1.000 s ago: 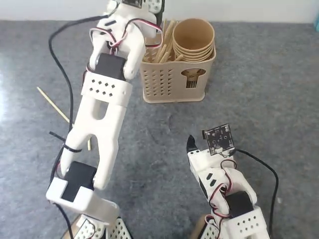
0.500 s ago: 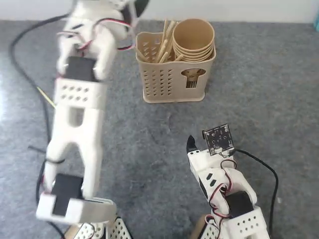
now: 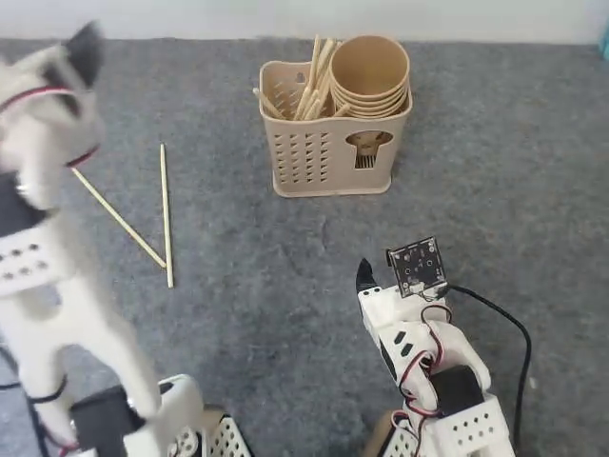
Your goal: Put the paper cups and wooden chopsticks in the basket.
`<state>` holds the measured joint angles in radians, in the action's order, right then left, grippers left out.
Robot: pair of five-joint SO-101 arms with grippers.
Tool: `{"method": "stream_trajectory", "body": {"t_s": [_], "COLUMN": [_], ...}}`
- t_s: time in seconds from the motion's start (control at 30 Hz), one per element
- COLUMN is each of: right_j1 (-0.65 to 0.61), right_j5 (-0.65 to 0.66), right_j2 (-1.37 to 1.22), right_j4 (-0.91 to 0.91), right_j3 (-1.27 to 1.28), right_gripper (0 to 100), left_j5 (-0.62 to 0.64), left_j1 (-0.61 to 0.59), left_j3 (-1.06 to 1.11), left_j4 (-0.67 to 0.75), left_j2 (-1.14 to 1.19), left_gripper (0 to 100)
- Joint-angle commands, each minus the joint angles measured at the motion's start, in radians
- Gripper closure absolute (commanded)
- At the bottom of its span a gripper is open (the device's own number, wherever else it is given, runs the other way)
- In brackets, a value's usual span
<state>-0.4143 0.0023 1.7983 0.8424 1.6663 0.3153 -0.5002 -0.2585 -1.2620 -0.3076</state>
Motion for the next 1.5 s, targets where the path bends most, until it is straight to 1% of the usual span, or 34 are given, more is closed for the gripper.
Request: {"method": "stream_trajectory", "body": {"t_s": [0.0,0.17,0.4,0.5,0.67,0.77,0.9,1.0,1.1,1.23,1.47], "right_j1": [-0.002,-0.002,-0.004,-0.005,-0.054,-0.056,-0.056,-0.056,-0.056,-0.056,-0.056], "right_j5": [0.012,0.012,0.012,0.011,-0.052,-0.052,-0.052,-0.052,-0.052,-0.052,-0.054], "right_j2": [0.016,0.016,0.016,0.016,0.016,0.016,0.016,0.016,0.016,0.016,0.016], "right_j4": [0.007,0.010,0.036,0.081,0.196,0.194,0.188,0.180,0.180,0.180,0.180], "right_j3": [0.017,0.017,0.014,0.000,-0.057,-0.055,-0.055,-0.052,-0.052,-0.052,-0.052], "right_gripper": [85.8,85.8,85.8,85.8,85.8,85.8,85.8,85.8,85.8,85.8,85.8], "left_j5": [0.040,0.069,0.104,0.109,0.109,0.112,0.149,0.150,0.152,0.147,0.144], "left_j1": [-0.107,-0.178,-0.190,-0.190,-0.190,-0.186,-0.189,-0.189,-0.189,-0.186,-0.183], "left_j3": [-0.010,-0.010,-0.012,-0.010,0.010,0.045,0.082,0.081,0.050,-0.030,-0.323], "left_j4": [-0.068,-0.084,-0.074,-0.031,0.086,0.164,0.270,0.310,0.311,0.301,0.124], "left_j2": [0.097,0.311,0.552,0.617,0.690,0.715,0.766,0.833,0.914,1.040,1.274], "left_gripper": [70,70,70,70,70,70,70,70,70,76,77]}}
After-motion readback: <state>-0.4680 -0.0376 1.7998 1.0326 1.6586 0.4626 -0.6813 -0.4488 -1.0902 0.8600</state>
